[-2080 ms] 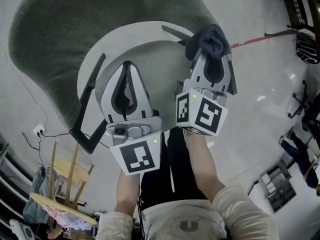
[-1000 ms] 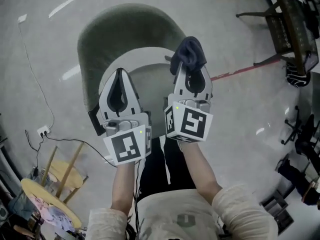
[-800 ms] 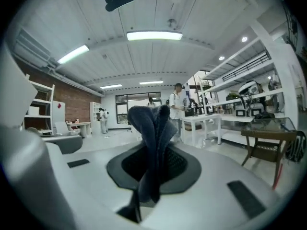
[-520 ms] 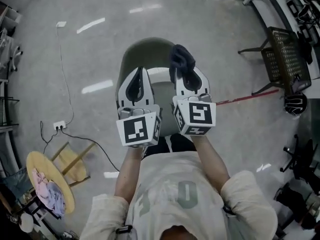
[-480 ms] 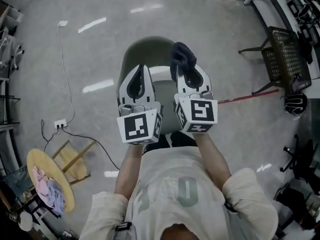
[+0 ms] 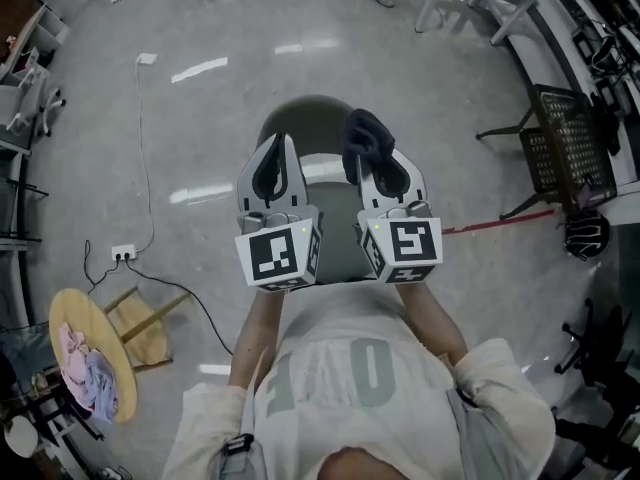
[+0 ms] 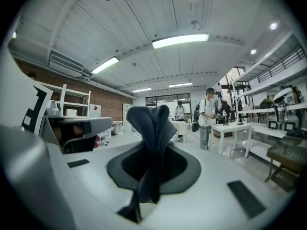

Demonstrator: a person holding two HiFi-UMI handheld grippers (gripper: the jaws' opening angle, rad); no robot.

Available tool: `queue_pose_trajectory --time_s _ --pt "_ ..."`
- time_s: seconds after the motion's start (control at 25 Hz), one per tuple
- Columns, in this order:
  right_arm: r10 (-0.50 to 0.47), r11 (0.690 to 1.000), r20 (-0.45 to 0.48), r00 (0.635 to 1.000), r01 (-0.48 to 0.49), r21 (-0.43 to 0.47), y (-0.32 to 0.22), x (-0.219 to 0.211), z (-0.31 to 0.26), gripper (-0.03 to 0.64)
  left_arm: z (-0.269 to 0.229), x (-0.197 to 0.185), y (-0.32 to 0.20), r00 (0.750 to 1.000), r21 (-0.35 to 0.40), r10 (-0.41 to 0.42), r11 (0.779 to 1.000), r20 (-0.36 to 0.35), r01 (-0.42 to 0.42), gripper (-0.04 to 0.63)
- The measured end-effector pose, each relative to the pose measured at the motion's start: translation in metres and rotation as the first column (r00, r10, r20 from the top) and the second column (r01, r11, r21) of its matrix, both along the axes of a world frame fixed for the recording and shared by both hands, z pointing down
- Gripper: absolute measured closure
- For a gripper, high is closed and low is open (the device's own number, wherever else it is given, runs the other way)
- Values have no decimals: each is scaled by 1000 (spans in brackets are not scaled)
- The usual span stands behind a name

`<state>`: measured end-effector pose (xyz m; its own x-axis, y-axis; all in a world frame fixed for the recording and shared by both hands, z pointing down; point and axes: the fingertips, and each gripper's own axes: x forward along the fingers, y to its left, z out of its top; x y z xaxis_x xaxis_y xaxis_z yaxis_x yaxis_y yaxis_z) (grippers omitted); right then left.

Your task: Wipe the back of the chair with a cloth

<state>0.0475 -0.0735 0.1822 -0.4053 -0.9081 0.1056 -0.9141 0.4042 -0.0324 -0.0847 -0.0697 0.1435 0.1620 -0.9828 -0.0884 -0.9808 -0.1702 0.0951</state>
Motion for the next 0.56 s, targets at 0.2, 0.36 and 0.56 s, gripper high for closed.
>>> queue_pose_trajectory --time_s 0.2,0.36,0.56 --pt "-42 999 16 999 42 9 -5 -17 -3 560 -7 -10 -3 1000 15 -30 999 6 30 580" --pt "-64 998 30 998 64 -3 -9 -28 0 560 -3 -19 -4 999 8 -41 999 9 41 580" --pt "-60 998 20 998 61 -35 -14 -31 10 560 7 -25 -8 999 -17 -46 999 14 46 580"
